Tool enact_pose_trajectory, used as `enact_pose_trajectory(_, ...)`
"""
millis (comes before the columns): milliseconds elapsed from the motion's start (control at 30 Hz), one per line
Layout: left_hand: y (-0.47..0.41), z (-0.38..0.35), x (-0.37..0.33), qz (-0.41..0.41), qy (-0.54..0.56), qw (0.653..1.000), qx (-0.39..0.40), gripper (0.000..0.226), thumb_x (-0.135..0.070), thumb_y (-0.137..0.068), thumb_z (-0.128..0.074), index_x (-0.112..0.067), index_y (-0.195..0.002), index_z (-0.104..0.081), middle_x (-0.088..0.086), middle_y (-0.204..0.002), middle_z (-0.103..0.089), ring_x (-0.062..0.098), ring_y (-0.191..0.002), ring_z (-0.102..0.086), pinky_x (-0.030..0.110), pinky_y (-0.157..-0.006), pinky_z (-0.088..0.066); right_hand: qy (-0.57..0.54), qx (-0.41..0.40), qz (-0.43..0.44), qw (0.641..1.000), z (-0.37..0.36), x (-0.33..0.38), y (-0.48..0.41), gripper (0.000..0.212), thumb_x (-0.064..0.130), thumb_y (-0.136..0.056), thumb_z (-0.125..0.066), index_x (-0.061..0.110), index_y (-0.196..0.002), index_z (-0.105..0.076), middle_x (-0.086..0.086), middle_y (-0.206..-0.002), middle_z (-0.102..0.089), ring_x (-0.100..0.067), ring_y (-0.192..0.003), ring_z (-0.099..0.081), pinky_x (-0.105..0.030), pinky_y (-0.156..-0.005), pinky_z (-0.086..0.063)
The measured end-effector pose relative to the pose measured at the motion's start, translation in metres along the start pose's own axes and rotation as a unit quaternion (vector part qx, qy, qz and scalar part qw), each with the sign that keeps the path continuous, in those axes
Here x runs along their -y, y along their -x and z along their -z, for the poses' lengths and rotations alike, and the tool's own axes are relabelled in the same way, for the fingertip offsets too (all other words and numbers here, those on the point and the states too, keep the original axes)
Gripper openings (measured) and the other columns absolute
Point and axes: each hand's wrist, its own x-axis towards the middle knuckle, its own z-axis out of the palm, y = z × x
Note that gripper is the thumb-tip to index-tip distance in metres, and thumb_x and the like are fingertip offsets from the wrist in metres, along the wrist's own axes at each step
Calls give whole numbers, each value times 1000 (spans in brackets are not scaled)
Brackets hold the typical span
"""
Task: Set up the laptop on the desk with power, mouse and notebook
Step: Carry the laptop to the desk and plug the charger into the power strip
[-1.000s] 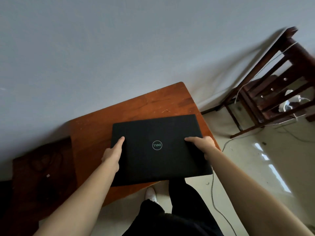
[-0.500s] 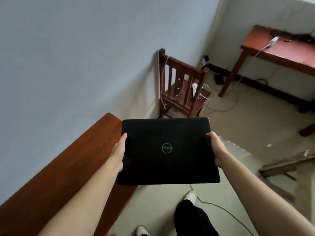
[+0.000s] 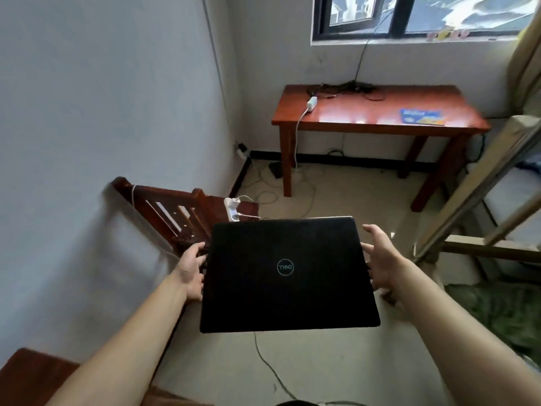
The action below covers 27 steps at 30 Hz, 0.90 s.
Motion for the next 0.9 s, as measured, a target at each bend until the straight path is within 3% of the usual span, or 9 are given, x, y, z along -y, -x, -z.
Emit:
enact_pose_trajectory(100, -20, -52, -32, 12, -32, 999, 11, 72, -67, -85, -40, -33, -149, -37, 17, -147, -41, 42, -133, -38, 63, -111, -28, -39, -33, 11, 999, 42, 32, -8, 78, 83, -72, -40, 25, -116, -66, -11, -119, -63, -37, -103, -58, -47, -69, -52)
enact_pose_trajectory(233, -53, -117, -77, -2, -82, 996, 19, 72, -69, -85, -38, -32, -147, -40, 18, -143, -46, 42, -129, -43, 62, -107, -34, -76, -53, 20, 995, 85, 73, -29, 76, 82, -68, -48, 25, -114, -67, -13, -102, -65, -34, -82, -60, -44, -49, -56)
enact_pose_trajectory(333, -94, -160, -112, -3, -113, 993, 26, 71, -70, -86, -36, -32, -146, -41, 16, -141, -47, 41, -126, -44, 60, -100, -38, -98, -62, 18, 993, 112, 103, -56, 76, 83, -66, -50, 27, -114, -68, -13, -108, -64, -33, -89, -60, -43, -53, -57)
enact_pose_trajectory(467, -165, -211, -166, 1, -138, 990, 37, 62, -68, -86, -37, -26, -128, -56, 11, -131, -52, 34, -112, -49, 51, -83, -42, -110, -77, 8, 991, 145, 156, -105, 74, 82, -57, -57, 28, -106, -72, -14, -121, -62, -35, -106, -60, -51, -70, -58)
enact_pose_trajectory(633, -253, -275, -249, 3, -158, 986, 48, 70, -68, -87, -34, -32, -147, -40, 17, -128, -54, 34, -104, -55, 47, -85, -46, -105, -99, 10, 990, 172, 241, -172, 67, 81, -50, -58, 31, -92, -75, -12, -123, -63, -33, -108, -60, -50, -70, -57)
enact_pose_trajectory(733, -300, -321, -317, 2, -172, 984, 55, 69, -68, -88, -32, -33, -147, -40, 18, -145, -46, 37, -132, -43, 49, -104, -37, -108, -121, 5, 987, 188, 313, -209, 68, 79, -52, -58, 27, -93, -76, -9, -115, -66, -31, -104, -61, -46, -73, -55)
enact_pose_trajectory(767, -310, -336, -338, 0, -169, 984, 58, 68, -67, -88, -33, -34, -147, -41, 17, -144, -47, 36, -129, -45, 48, -102, -39, -110, -128, 10, 986, 194, 336, -219, 72, 78, -52, -60, 23, -95, -75, -6, -106, -65, -28, -97, -61, -43, -73, -52)
enact_pose_trajectory(833, -333, -372, -386, -9, -177, 981, 75, 64, -66, -88, -34, -34, -142, -45, 15, -121, -57, 29, -97, -57, 38, -78, -50, -115, -116, 19, 986, 208, 389, -239, 78, 75, -50, -64, 13, -97, -71, -1, -86, -53, -23, -75, -51, -34, -68, -43)
enact_pose_trajectory(900, -351, -402, -422, -27, -185, 980, 65, 59, -64, -88, -36, -31, -134, -53, 9, -104, -57, 25, -81, -52, 35, -62, -45, -129, -127, 34, 983, 219, 430, -253, 68, 74, -51, -65, 18, -88, -73, 0, -78, -42, -22, -66, -40, -30, -63, -34)
